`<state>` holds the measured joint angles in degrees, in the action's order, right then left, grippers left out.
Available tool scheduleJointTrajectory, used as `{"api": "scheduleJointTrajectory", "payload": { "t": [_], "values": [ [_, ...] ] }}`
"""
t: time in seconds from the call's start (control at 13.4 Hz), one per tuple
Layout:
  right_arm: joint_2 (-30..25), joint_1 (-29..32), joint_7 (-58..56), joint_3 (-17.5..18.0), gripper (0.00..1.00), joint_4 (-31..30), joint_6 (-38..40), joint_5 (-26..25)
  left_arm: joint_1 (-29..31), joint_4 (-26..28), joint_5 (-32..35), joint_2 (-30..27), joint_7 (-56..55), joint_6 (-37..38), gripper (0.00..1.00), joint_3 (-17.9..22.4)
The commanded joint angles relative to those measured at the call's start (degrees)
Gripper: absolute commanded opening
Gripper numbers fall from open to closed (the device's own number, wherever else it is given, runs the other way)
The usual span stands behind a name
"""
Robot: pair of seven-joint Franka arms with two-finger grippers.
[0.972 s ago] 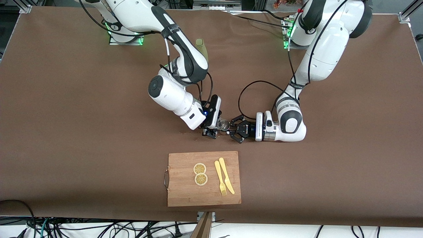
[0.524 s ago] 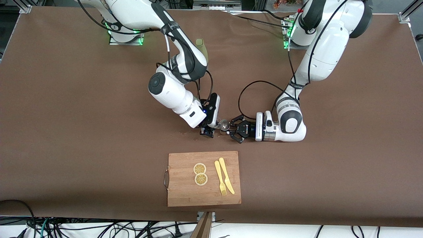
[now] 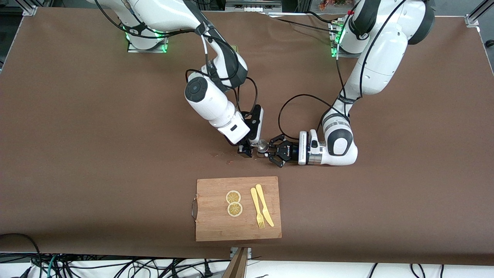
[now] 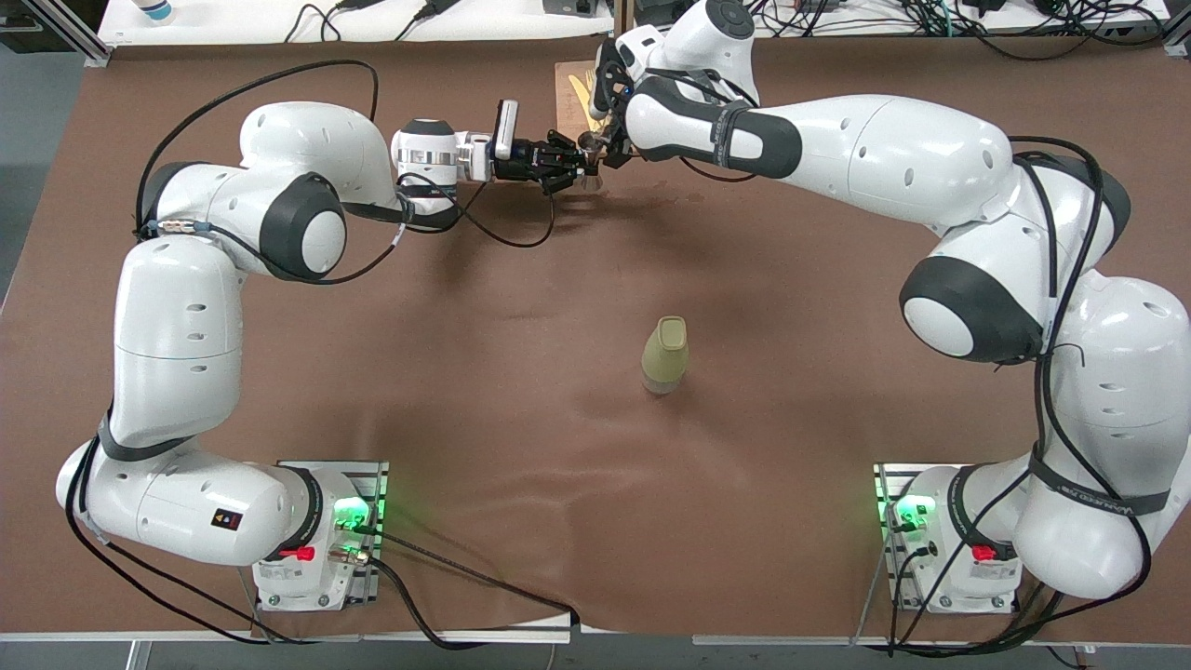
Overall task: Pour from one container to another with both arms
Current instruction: 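Tilt the glass cup with the right gripper to pour into the jigger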
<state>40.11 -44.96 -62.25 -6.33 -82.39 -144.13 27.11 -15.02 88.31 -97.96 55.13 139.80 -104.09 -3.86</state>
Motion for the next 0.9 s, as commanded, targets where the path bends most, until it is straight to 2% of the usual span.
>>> {"api": "scheduleJointTrajectory", "payload": {
  "t": [0.0,0.22,0.82],
  "values": [
    [-1.9,-0.8,1.5,-0.9,0.0,-1.5,0.5,-2.2,-0.4,0.2,-1.8,-0.5,2.7,-1.0,0.0,0.0],
    [-1.9,-0.8,1.5,-0.9,0.0,-1.5,0.5,-3.7,-0.4,0.2,-1.8,-0.5,2.7,-1.0,0.0,0.0],
    [-1.8,-0.7,1.5,-0.8,0.0,-1.3,0.4,-3.7,-0.4,0.2,-1.7,-0.4,2.7,-1.0,0.0,0.0]
  ]
}}
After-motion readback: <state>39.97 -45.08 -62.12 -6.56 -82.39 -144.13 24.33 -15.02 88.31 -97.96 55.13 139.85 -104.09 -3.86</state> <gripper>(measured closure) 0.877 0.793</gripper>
